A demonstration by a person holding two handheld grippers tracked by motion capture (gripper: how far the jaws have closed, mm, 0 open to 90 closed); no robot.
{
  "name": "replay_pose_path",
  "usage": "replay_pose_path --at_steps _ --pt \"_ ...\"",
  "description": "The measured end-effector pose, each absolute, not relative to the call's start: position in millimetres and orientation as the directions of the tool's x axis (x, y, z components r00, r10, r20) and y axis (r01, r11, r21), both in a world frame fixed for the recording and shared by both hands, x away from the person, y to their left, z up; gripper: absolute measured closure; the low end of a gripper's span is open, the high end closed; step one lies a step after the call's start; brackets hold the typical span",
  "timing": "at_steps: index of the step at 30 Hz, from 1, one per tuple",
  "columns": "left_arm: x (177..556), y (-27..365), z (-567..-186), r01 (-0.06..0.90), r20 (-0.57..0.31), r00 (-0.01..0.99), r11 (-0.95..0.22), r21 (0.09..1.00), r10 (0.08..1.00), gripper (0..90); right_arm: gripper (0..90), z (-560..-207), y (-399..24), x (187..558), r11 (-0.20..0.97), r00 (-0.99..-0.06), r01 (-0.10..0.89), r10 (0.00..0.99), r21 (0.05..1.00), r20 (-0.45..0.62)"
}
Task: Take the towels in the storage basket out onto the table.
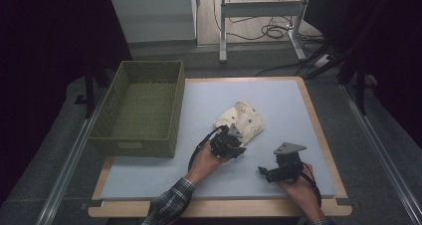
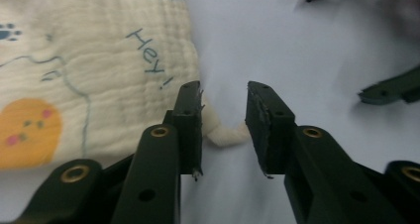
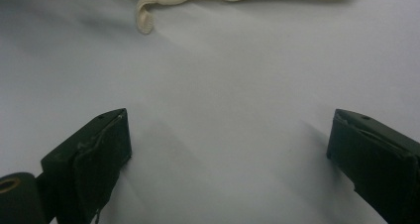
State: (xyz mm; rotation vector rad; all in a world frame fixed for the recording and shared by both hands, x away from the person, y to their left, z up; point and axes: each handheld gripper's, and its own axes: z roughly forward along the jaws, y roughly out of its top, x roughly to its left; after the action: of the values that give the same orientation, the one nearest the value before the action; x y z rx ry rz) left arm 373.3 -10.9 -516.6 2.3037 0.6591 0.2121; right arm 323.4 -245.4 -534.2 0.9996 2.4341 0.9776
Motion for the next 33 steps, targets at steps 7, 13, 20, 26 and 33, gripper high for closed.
replay_pose_path --at_steps 7,13,20,26,33 --pt "378.1 -14.4 -527.7 0.398 -0.012 0.843 -0.609 0.686 0.538 69.1 3.7 -534.3 -245.3 323.4 0.518 -0.698 0.486 0.715 0.704 -0.044" --pt "381.5 -7.9 -526.4 0.439 -0.063 0.826 -0.570 0.695 0.560 88.2 8.1 -533.7 -245.9 322.8 0.517 -0.703 0.479 0.710 0.709 -0.042" --pt "383.3 9.5 -496.9 0.423 -0.055 0.813 -0.524 0.739 0.579 88.4 27.7 -530.5 -248.5 320.5 0.500 -0.696 0.476 0.717 0.724 -0.037" --pt "387.8 29.8 -471.2 0.414 -0.022 0.786 -0.500 0.760 0.617 88.2 51.5 -523.7 -247.9 327.0 0.496 -0.715 0.489 0.699 0.718 0.003" --pt "398.4 44.6 -463.2 0.447 -0.034 0.752 -0.471 0.760 0.658 88.0 71.5 -512.2 -234.3 350.5 0.481 -0.744 0.486 0.665 0.730 0.057"
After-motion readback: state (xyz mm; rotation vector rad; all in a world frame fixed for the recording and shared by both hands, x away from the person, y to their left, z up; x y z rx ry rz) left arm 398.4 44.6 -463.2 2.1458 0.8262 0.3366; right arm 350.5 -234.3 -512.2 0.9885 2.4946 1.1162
